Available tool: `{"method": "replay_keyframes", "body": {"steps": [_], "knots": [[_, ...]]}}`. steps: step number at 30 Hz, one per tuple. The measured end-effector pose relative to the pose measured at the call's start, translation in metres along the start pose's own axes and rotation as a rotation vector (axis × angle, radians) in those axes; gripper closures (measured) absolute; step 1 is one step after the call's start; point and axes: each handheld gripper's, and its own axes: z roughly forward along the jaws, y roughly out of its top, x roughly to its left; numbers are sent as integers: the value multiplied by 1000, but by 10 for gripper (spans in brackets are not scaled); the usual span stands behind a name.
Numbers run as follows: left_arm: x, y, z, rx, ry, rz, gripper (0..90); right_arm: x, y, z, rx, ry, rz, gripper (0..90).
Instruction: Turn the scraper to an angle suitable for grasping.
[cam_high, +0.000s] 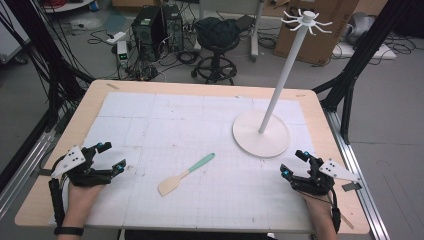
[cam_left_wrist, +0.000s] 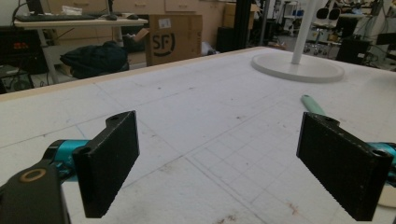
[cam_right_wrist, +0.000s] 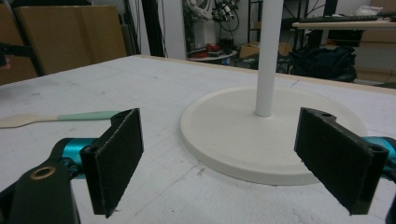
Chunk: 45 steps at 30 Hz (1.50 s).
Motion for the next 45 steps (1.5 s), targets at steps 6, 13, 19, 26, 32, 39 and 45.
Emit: {"method": "replay_keyframes", "body": {"steps": [6, 13, 19, 26, 32, 39, 45], "knots": [[-10, 7, 4, 21, -31, 18, 132, 0, 0, 0, 2, -3, 2, 147], [-26, 15, 17, 35, -75, 11, 132, 0, 0, 0, 2, -6, -3, 147], [-46, 21, 35, 80, -110, 21, 135, 1, 0, 0, 1, -7, 3, 147], [-67, 25, 57, 111, -150, 19, 153, 1, 0, 0, 2, -6, -3, 147], [-84, 25, 80, 142, -163, 20, 155, 0, 0, 0, 1, -6, -3, 147], [-98, 24, 99, 185, -179, 42, 156, 1, 0, 0, 0, -6, -1, 147], [-109, 21, 118, 249, -183, 45, 157, 1, 0, 0, 0, -7, -2, 147]]}}
